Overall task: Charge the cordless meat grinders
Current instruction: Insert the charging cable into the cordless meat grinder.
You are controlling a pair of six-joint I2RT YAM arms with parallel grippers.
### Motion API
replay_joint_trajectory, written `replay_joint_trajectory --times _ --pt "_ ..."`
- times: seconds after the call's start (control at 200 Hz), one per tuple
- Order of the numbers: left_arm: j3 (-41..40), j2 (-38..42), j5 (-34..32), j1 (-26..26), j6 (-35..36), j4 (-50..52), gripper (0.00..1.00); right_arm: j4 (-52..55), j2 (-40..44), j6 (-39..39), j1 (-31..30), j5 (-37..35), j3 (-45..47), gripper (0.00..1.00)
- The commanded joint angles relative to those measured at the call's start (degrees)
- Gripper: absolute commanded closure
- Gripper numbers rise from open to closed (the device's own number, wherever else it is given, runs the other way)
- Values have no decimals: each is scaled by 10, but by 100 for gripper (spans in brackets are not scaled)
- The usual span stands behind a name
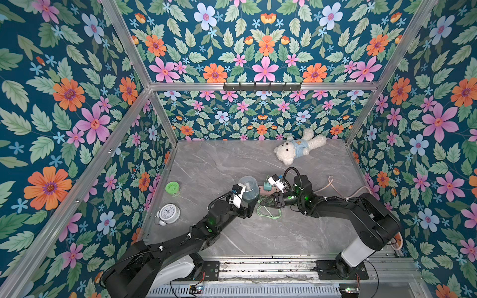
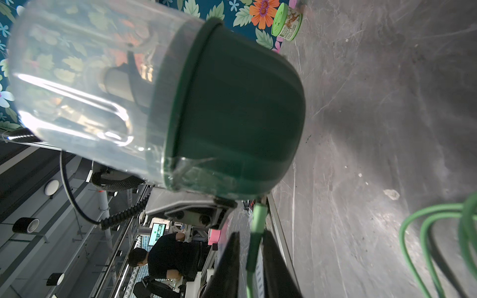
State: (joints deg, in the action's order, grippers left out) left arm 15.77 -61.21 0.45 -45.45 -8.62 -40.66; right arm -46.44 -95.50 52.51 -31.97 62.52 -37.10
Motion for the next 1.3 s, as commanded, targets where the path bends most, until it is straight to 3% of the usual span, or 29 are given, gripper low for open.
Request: replay_joint_trajectory --times 0.0,0.41,0.68,0.81,1.145,1.295 --pt "2 -1 8 -1 3 -44 44 -31 -14 16 -1 8 -3 85" --pt "-3 2 41 -1 -3 -41 45 -43 -19 27 2 8 -8 95" --pt "-3 21 93 0 5 -17 46 -13 -5 8 21 17 -9 97" --pt "-3 19 88 0 -4 -20 46 -5 -1 3 19 11 -13 98" --pt "-1 -23 73 -5 -31 -55 48 -20 -12 7 -12 -53 -25 100" --pt "1 -11 98 -5 -26 -40 48 59 23 -52 -7 -64 -32 100"
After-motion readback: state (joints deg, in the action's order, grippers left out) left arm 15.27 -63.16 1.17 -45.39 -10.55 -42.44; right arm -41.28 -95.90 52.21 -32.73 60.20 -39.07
